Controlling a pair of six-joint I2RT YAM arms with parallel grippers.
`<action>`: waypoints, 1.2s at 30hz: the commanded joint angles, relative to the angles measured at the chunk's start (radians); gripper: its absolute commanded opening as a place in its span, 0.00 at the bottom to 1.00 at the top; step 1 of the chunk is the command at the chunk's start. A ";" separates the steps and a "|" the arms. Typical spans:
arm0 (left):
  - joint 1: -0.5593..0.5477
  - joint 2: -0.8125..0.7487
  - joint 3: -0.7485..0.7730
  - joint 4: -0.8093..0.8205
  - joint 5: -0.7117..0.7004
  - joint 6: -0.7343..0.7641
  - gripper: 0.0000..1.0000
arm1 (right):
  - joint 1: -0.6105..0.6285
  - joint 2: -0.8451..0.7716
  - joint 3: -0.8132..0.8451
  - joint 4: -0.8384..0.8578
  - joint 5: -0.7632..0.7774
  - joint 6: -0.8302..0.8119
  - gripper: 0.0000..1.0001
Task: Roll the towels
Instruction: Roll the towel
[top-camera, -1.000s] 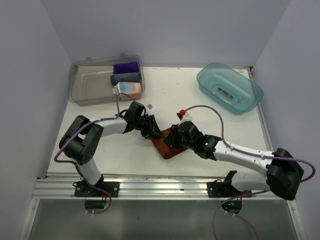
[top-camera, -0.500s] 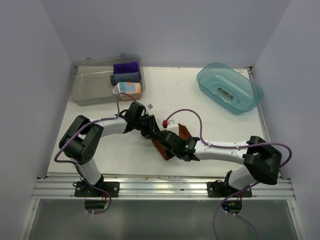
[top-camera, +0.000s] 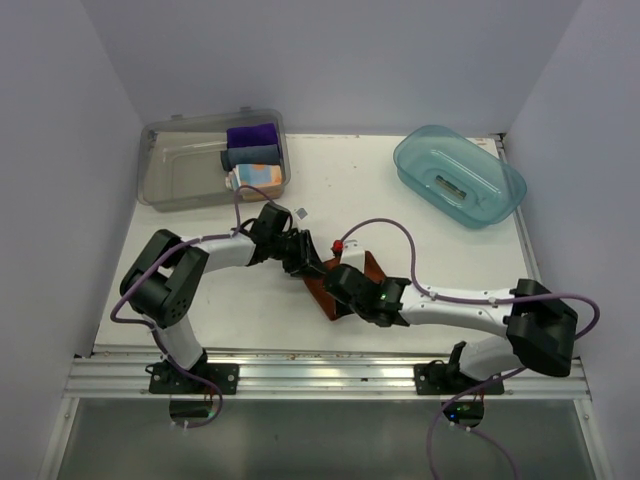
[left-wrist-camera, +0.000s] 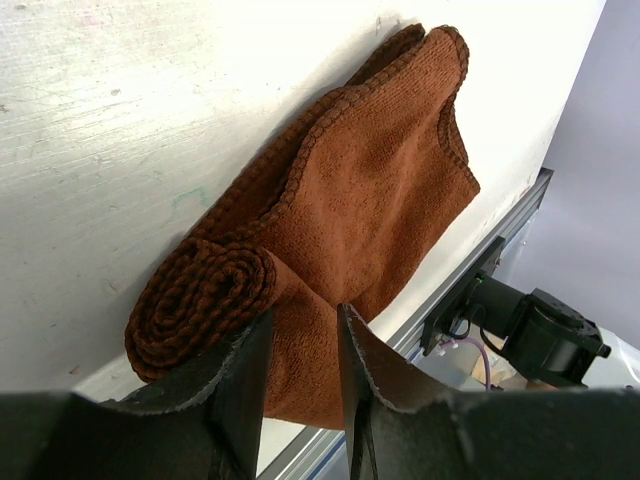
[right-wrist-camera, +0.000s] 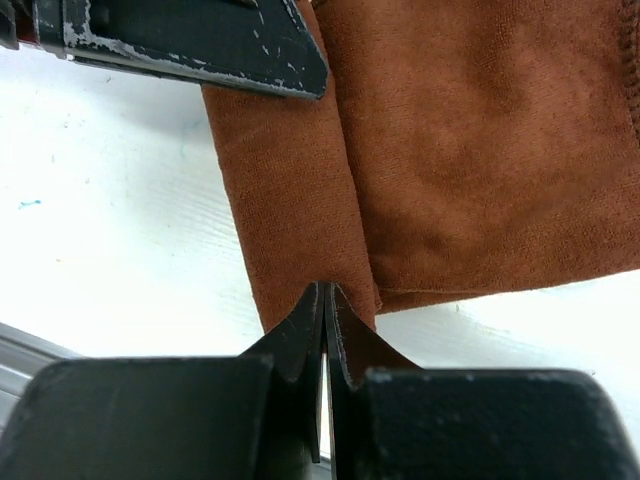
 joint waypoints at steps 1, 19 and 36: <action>-0.003 0.009 0.027 -0.006 -0.023 0.032 0.36 | 0.003 -0.003 -0.005 -0.031 0.060 -0.009 0.02; -0.004 -0.011 0.022 -0.012 -0.020 0.029 0.36 | 0.077 0.059 0.182 -0.152 0.089 -0.127 0.17; -0.004 -0.008 0.019 -0.020 -0.015 0.029 0.35 | 0.115 0.335 0.285 -0.168 0.087 -0.310 0.58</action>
